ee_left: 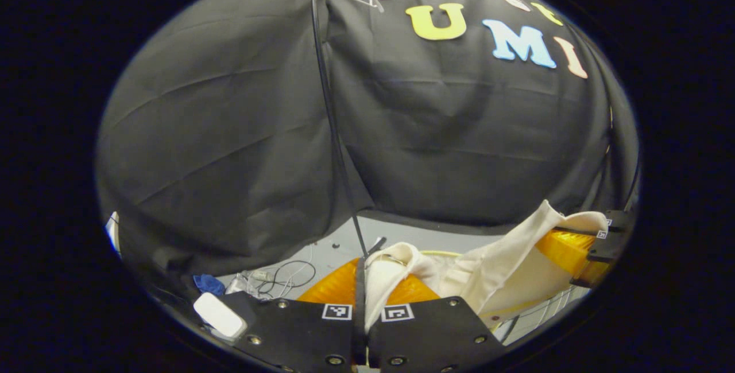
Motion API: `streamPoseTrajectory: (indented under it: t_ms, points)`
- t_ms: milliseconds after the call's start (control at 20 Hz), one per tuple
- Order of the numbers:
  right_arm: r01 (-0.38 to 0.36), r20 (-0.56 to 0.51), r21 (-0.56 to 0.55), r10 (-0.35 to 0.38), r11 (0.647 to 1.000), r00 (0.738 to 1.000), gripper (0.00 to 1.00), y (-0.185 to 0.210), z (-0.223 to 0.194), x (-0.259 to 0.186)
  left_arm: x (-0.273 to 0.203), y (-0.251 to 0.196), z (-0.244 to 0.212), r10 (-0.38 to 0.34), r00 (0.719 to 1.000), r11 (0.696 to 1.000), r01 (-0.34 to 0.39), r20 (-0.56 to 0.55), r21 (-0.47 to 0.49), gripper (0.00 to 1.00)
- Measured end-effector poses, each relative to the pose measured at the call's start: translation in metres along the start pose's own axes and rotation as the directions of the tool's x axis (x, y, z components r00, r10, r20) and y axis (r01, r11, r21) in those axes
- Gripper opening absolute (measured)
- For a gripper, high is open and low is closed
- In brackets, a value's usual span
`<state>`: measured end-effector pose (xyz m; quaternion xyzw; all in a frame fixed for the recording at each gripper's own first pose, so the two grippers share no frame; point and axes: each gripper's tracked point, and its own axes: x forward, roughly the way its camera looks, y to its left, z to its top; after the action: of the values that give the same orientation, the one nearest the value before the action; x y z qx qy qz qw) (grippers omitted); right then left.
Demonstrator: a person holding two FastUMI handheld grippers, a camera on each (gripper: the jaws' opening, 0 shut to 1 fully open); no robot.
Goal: Grasp the clothes on the hanger with both hands and then place them into the laundry hamper below.
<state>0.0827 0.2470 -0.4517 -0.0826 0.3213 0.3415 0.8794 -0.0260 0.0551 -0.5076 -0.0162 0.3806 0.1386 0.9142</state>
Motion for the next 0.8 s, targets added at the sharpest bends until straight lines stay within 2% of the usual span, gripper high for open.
streamPoseTrajectory:
  t_ms: [150, 250, 350, 400, 550, 600, 700, 800]
  points:
    - [0.009, -0.038, 0.030, -0.008, 1.000, 0.999, 0.06, 0.005, -0.011, 0.002, 0.003, 0.000, -0.022, -0.031, 0.999, 0.999, 0.031, -0.039, 0.009, 0.02]
    - [0.012, -0.074, 0.047, -0.008, 0.999, 0.997, 0.07, 0.009, -0.018, -0.002, -0.005, -0.002, -0.031, -0.060, 0.996, 0.998, 0.060, -0.060, 0.003, 0.39]
    - [0.010, -0.086, 0.061, -0.005, 0.998, 0.996, 0.08, 0.012, -0.020, -0.009, -0.015, 0.005, -0.027, -0.046, 0.998, 0.999, 0.046, -0.047, 0.009, 0.76]
    - [0.007, -0.079, 0.069, -0.002, 0.998, 0.997, 0.26, 0.013, -0.015, -0.016, -0.021, 0.007, -0.021, -0.040, 0.998, 0.999, 0.040, -0.041, 0.011, 0.95]
    - [0.016, -0.054, 0.068, -0.013, 0.998, 0.998, 0.80, 0.011, 0.001, -0.034, -0.044, 0.009, 0.002, -0.031, 0.999, 0.999, 0.031, -0.014, 0.010, 0.95]
    - [0.025, -0.045, 0.068, -0.022, 0.997, 0.999, 0.94, 0.009, 0.008, -0.041, -0.052, 0.010, 0.012, -0.033, 0.999, 0.999, 0.033, 0.000, 0.012, 0.95]
    - [0.043, -0.014, 0.075, -0.042, 0.996, 0.999, 0.99, 0.007, 0.023, -0.058, -0.070, 0.017, 0.030, -0.027, 0.999, 0.999, 0.026, 0.026, 0.021, 0.96]
    - [0.062, 0.031, 0.082, -0.065, 0.995, 0.997, 0.99, 0.007, 0.042, -0.078, -0.092, 0.026, 0.051, -0.029, 0.997, 0.999, 0.027, 0.073, 0.025, 0.96]
